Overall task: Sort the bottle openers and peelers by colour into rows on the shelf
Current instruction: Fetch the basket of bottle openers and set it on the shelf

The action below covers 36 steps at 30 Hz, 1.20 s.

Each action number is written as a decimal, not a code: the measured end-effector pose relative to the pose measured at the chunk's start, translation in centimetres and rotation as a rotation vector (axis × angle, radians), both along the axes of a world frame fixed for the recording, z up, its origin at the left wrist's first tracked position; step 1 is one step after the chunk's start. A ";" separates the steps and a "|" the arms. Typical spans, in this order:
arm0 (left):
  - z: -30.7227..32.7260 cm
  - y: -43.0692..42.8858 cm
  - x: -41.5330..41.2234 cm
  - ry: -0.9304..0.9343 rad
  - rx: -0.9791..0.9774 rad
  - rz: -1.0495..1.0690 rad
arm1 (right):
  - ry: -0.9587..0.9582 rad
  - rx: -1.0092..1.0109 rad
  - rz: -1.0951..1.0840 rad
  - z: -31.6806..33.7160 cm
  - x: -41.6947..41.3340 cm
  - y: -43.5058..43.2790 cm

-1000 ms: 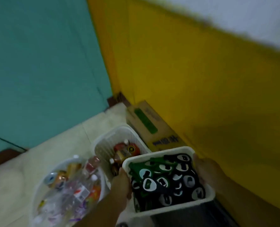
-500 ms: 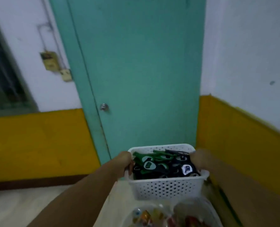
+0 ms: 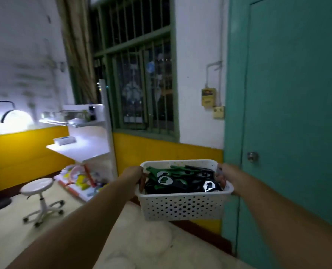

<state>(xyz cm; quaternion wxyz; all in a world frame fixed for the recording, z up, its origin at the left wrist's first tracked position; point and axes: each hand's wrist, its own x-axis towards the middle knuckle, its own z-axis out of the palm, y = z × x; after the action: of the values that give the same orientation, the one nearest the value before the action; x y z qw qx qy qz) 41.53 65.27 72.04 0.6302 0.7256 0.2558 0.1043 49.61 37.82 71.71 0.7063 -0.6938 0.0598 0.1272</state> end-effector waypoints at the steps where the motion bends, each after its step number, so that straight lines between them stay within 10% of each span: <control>1: 0.3 2.7 -0.6 -0.004 -0.036 0.064 | 0.006 0.024 0.059 -0.1 0.7 3.2; 25: -3.0 37.7 -5.1 0.070 -0.267 0.900 | 0.019 -0.053 0.947 -3.0 12.2 55.4; 36: -4.3 59.5 -2.4 0.097 -0.306 0.922 | -0.111 -0.204 0.989 -4.2 14.9 77.2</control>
<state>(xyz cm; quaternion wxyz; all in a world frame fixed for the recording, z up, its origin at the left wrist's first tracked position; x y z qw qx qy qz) 39.09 124.74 67.73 0.6051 0.4397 0.5921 0.2999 64.48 115.04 67.46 0.4925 -0.7102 -0.3016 0.4027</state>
